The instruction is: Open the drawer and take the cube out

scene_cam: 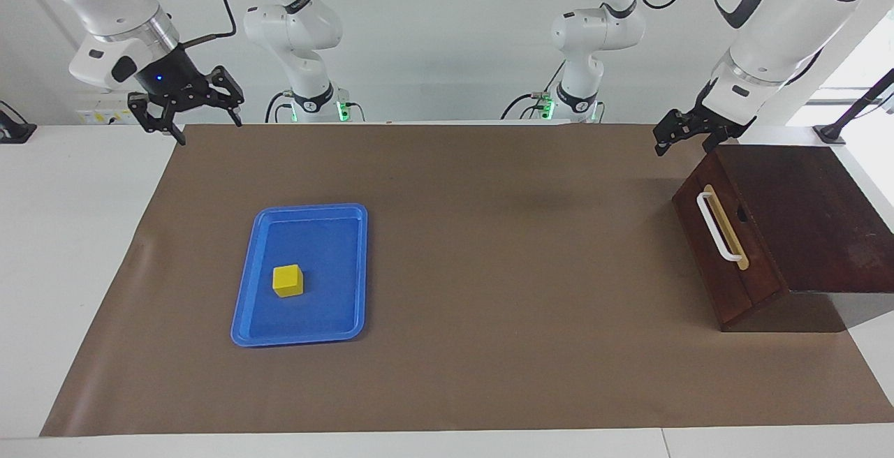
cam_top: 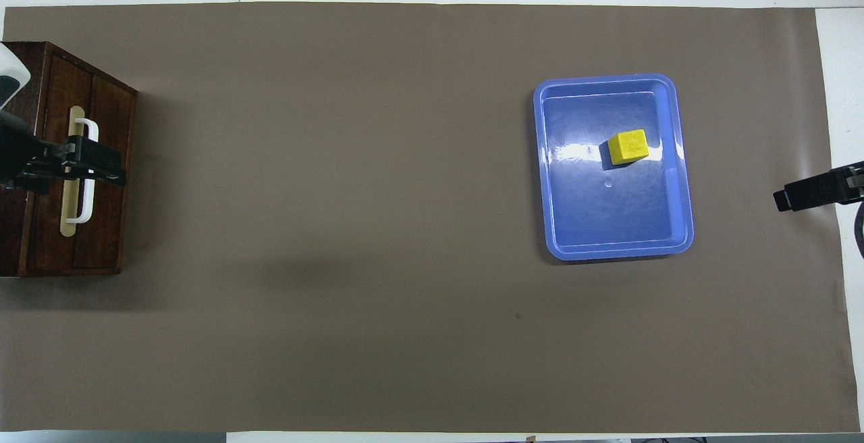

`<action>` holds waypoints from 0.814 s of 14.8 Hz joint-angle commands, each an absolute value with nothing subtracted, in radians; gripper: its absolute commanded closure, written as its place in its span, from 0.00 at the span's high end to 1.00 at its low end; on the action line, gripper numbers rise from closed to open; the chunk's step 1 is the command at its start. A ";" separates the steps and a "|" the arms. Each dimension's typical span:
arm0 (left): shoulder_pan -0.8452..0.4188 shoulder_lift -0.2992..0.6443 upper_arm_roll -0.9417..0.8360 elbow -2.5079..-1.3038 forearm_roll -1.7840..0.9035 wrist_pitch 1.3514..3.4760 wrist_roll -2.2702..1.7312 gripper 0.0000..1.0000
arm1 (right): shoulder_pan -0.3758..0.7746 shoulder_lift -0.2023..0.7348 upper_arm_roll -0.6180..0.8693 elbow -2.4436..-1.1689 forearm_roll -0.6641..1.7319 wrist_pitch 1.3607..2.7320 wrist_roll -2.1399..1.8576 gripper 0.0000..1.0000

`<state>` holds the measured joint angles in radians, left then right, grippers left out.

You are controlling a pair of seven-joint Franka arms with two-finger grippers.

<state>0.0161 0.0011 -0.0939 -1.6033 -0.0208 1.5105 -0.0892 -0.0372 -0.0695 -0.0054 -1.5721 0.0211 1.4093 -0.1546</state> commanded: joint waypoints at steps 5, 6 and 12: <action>0.021 -0.012 -0.083 -1.609 -0.032 1.509 -0.087 1.00 | -0.034 -0.060 0.000 -1.624 -0.041 1.548 -0.080 1.00; 0.021 -0.012 -0.083 -1.609 -0.032 1.509 -0.087 1.00 | -0.034 -0.060 -0.002 -1.626 -0.038 1.558 -0.080 1.00; 0.023 -0.012 -0.083 -1.609 -0.032 1.509 -0.087 1.00 | -0.035 -0.060 -0.006 -1.626 -0.025 1.542 -0.080 1.00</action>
<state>0.0187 -0.0004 -0.0844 -1.6033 -0.0208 1.5105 -0.0893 -0.0345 -0.0443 -0.0060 -1.6069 -0.0211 1.5382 -0.1017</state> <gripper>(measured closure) 0.000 0.000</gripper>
